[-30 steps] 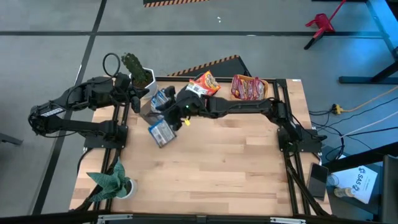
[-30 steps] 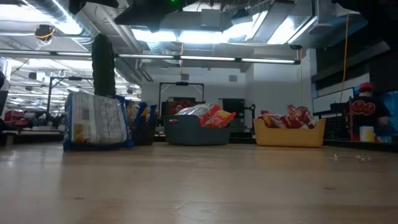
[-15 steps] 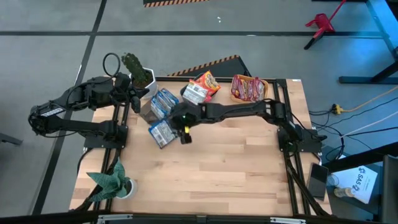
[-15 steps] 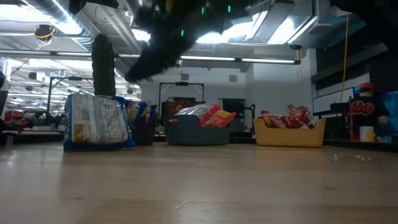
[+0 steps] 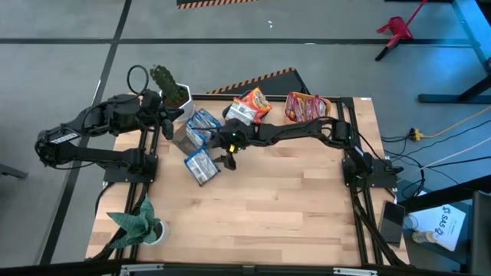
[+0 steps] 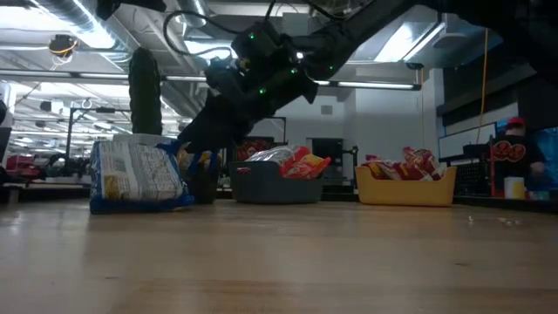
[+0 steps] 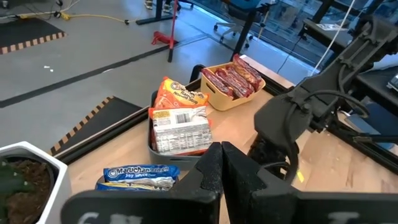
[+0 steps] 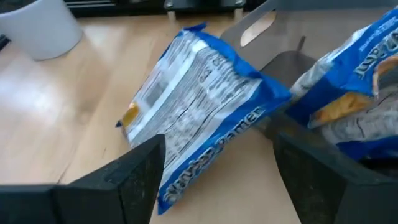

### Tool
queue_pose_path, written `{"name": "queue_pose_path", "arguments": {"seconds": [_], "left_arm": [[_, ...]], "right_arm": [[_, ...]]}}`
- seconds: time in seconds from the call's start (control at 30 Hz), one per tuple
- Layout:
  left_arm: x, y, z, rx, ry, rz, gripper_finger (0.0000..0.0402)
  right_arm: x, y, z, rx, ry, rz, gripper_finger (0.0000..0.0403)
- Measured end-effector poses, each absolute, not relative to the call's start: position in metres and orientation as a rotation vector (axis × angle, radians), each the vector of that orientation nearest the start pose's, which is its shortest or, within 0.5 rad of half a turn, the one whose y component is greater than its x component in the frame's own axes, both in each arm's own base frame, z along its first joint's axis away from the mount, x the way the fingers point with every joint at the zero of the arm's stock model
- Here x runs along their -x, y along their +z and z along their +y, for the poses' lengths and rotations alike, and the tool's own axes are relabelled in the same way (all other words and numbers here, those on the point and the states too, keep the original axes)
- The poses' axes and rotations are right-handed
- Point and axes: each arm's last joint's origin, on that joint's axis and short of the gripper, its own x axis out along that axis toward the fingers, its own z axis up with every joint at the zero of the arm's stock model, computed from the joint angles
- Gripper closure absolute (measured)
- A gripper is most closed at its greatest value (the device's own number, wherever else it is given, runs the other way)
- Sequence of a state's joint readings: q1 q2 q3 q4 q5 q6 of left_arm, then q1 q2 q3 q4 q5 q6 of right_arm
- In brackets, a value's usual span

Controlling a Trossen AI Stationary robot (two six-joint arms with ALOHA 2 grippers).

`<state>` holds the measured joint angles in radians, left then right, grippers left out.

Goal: Sort Maruchan noodles
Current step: Put the blue noodle pack into the black bin

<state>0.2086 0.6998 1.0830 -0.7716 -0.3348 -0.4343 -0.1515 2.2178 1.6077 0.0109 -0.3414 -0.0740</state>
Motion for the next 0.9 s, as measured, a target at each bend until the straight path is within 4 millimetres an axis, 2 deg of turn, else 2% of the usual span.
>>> {"name": "queue_pose_path", "arguments": {"seconds": [0.23, 0.6, 0.8, 0.9], "left_arm": [[-0.106, 0.385, 0.033, 0.388, 0.633, 0.267, 0.0401], [-0.106, 0.385, 0.033, 0.387, 0.633, 0.268, 0.0401], [-0.106, 0.385, 0.033, 0.387, 0.633, 0.268, 0.0401], [-0.106, 0.385, 0.033, 0.388, 0.632, 0.265, 0.0401]], "right_arm": [[-0.496, 0.143, -0.062, -0.136, 0.185, 0.578, 0.0116], [-0.499, 0.142, -0.066, -0.161, 0.197, 0.537, 0.0117], [-0.504, 0.124, -0.062, -0.219, 0.23, 0.548, 0.0117], [-0.505, 0.125, -0.062, -0.206, 0.232, 0.531, 0.0128]]}}
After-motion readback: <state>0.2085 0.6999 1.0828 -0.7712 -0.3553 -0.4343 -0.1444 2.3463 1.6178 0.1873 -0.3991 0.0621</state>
